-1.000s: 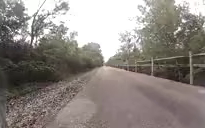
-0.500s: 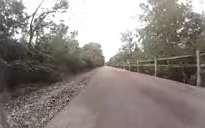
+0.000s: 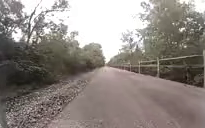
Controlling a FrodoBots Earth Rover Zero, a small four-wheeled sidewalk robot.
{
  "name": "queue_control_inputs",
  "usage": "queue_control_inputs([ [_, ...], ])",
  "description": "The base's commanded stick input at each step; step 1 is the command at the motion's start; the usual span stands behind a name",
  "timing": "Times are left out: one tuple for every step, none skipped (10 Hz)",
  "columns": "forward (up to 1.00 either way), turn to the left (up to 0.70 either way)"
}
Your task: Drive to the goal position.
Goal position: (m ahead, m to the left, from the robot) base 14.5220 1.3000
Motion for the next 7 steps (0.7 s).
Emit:
queue_control_inputs([
  [0.70, -0.15],
  [0.70, 0.00],
  [0.70, 0.00],
  [0.70, 0.00],
  [0.70, 0.00],
  [0.70, -0.07],
  [0.70, -0.30],
])
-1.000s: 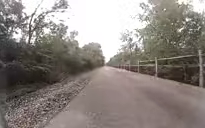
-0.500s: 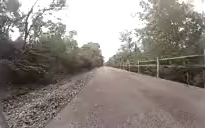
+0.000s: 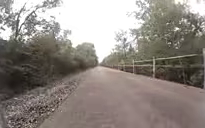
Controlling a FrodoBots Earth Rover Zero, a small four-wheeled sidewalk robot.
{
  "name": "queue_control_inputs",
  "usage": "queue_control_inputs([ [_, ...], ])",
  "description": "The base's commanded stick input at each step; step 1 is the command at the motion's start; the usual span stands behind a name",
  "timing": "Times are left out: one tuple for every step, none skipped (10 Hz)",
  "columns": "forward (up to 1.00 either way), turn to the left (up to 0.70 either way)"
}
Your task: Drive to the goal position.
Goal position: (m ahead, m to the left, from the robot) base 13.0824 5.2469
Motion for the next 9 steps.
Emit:
queue_control_inputs([
  [0.70, -0.25],
  [0.70, -0.12],
  [0.70, 0.00],
  [0.70, 0.00],
  [0.70, 0.00],
  [0.70, 0.00],
  [0.70, 0.00],
  [0.70, 0.00],
  [0.70, 0.00],
])
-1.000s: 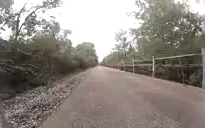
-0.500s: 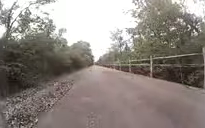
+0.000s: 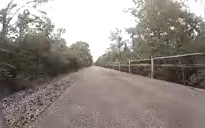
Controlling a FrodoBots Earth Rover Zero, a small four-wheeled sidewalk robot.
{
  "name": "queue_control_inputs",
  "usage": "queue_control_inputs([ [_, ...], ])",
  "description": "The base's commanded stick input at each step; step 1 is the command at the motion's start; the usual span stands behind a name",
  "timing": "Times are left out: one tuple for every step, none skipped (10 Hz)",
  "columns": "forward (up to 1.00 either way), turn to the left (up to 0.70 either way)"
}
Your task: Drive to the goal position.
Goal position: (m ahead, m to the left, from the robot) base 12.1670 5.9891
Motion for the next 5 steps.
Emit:
queue_control_inputs([
  [0.70, 0.00],
  [0.70, 0.00],
  [0.70, 0.00],
  [0.70, 0.00],
  [0.70, 0.00],
])
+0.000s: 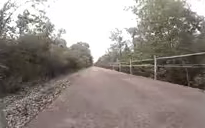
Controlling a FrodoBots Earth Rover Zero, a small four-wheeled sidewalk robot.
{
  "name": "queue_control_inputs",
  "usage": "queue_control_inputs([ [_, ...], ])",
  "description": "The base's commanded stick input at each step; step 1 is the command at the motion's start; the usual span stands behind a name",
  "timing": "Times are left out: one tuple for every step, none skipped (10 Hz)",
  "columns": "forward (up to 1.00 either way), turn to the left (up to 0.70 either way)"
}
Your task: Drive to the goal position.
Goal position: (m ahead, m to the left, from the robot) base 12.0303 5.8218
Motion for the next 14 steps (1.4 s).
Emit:
queue_control_inputs([
  [0.70, 0.00],
  [0.70, 0.00],
  [0.70, 0.00],
  [0.70, 0.00],
  [0.70, 0.00],
  [0.70, 0.00],
  [0.70, 0.00],
  [0.70, 0.00],
  [0.70, 0.02],
  [0.70, 0.03],
  [0.70, 0.03],
  [0.70, 0.03],
  [0.70, 0.03],
  [0.70, 0.03],
])
